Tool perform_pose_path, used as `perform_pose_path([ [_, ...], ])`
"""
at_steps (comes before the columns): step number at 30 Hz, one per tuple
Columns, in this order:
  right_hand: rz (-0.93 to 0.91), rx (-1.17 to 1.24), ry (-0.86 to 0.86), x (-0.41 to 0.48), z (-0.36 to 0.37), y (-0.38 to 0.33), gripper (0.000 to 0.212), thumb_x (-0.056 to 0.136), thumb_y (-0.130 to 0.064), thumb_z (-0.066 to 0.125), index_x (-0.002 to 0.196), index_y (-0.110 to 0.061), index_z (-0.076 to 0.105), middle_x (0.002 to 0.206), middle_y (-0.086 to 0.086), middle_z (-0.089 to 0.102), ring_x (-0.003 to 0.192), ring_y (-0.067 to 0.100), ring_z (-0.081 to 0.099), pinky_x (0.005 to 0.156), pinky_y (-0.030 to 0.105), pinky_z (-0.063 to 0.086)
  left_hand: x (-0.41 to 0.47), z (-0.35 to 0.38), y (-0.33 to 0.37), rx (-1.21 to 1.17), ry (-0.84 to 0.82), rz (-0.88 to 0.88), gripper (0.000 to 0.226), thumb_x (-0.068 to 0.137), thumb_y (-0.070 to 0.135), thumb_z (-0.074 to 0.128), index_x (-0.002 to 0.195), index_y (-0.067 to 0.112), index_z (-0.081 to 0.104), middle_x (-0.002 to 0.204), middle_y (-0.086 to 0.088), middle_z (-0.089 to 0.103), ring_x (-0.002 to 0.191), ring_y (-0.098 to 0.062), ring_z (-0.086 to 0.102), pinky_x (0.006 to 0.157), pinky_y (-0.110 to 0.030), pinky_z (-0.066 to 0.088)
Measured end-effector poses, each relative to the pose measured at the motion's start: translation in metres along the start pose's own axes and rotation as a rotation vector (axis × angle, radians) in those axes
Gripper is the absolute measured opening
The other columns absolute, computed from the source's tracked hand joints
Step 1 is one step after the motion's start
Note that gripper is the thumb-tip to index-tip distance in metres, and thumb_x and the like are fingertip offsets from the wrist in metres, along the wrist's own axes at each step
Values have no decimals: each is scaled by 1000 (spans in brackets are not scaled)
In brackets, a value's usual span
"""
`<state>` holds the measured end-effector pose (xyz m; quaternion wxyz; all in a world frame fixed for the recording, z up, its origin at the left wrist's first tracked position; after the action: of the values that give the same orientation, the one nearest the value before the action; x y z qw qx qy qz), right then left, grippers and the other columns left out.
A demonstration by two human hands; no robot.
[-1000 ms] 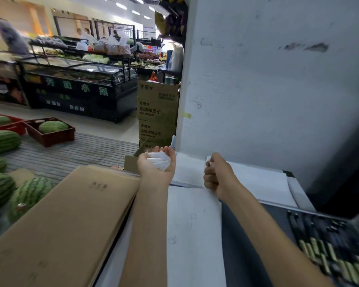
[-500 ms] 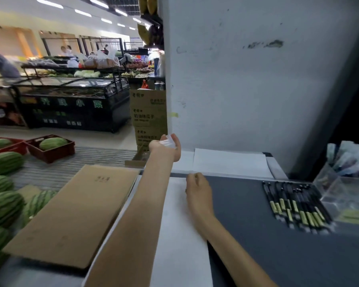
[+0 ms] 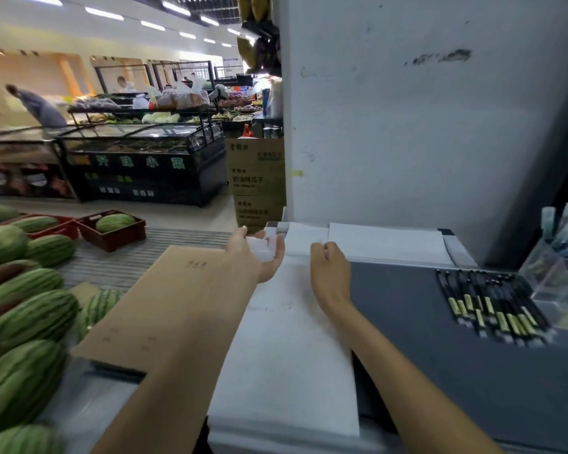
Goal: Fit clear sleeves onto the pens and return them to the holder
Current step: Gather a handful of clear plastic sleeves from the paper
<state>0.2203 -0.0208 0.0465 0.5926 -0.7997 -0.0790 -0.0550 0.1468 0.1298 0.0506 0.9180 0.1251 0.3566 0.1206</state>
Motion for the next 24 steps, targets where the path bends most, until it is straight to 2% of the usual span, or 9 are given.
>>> perform_pose_path([
  [3, 233, 27, -91, 5, 11, 13, 36, 97, -43, 42, 73, -15, 46, 73, 5, 51, 68, 19, 47, 62, 35, 41, 3, -10, -8, 165, -17, 55, 34, 90, 21, 80, 115, 7, 62, 115, -17, 60, 95, -35, 61, 52, -43, 62],
  [5, 410, 58, -243, -1, 25, 20, 35, 97, -44, 44, 80, -14, 53, 74, 7, 54, 64, 19, 48, 54, 27, 42, 10, -20, -8, 222, 8, 75, 27, 91, 11, 76, 113, 7, 60, 117, -17, 52, 93, -30, 57, 62, -38, 62],
  [7, 477, 44, -329, -5, 31, 20, 32, 97, -40, 44, 84, -14, 56, 74, 7, 58, 60, 19, 50, 49, 23, 41, 15, -33, 0, 264, 3, 162, 35, 95, 21, 73, 126, 15, 58, 123, -11, 55, 90, -17, 55, 78, -28, 52],
  [9, 487, 64, -352, -5, 33, 15, 27, 98, -33, 41, 83, -13, 51, 72, 8, 55, 56, 18, 47, 49, 23, 37, 19, -35, 0, 329, -52, 281, 35, 99, 26, 68, 131, 14, 59, 123, -8, 61, 85, -10, 60, 79, -19, 48],
  [10, 492, 105, -360, -5, 37, 12, 24, 98, -29, 39, 83, -13, 48, 69, 8, 52, 55, 18, 44, 50, 24, 36, 25, -38, 3, 213, -68, 311, 24, 101, 22, 66, 122, 10, 64, 122, -12, 64, 83, -12, 65, 75, -20, 54],
  [12, 508, 183, -359, -8, 45, 5, 24, 102, -26, 36, 85, -13, 47, 70, 8, 50, 56, 20, 45, 52, 27, 39, 26, -43, 9, 348, 42, 446, 10, 98, 17, 66, 100, 9, 69, 106, -17, 71, 81, -23, 69, 66, -28, 63],
  [16, 368, 217, -292, -9, 57, -4, 22, 107, -24, 36, 103, -9, 52, 82, 8, 55, 68, 17, 52, 61, 27, 45, 20, -36, 17, 545, 30, 749, 10, 98, 21, 62, 95, 17, 70, 90, -7, 75, 86, -24, 71, 87, -44, 59],
  [18, 232, 217, -269, -11, 61, -8, 19, 106, -19, 41, 107, -6, 55, 94, 10, 59, 76, 15, 55, 67, 27, 47, 14, -31, 16, 591, -42, 856, 18, 101, 25, 57, 96, 16, 72, 87, 0, 77, 88, -18, 73, 89, -42, 57],
  [24, 25, 285, -176, -20, 57, -6, 16, 102, -21, 56, 99, -17, 71, 99, -5, 73, 97, 15, 67, 82, 26, 53, 22, -31, 13, 481, -197, 869, 55, 104, 48, 35, 107, 13, 77, 103, -3, 80, 103, -12, 75, 96, -31, 50],
])
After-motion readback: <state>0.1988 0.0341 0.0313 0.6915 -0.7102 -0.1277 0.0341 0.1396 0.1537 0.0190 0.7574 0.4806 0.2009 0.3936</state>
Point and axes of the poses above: each hand's wrist, its own x-axis towards the middle knuckle, its own z-axis out of the palm, y = z × x, the point moved 9 cm from there along x, towards the middle knuckle
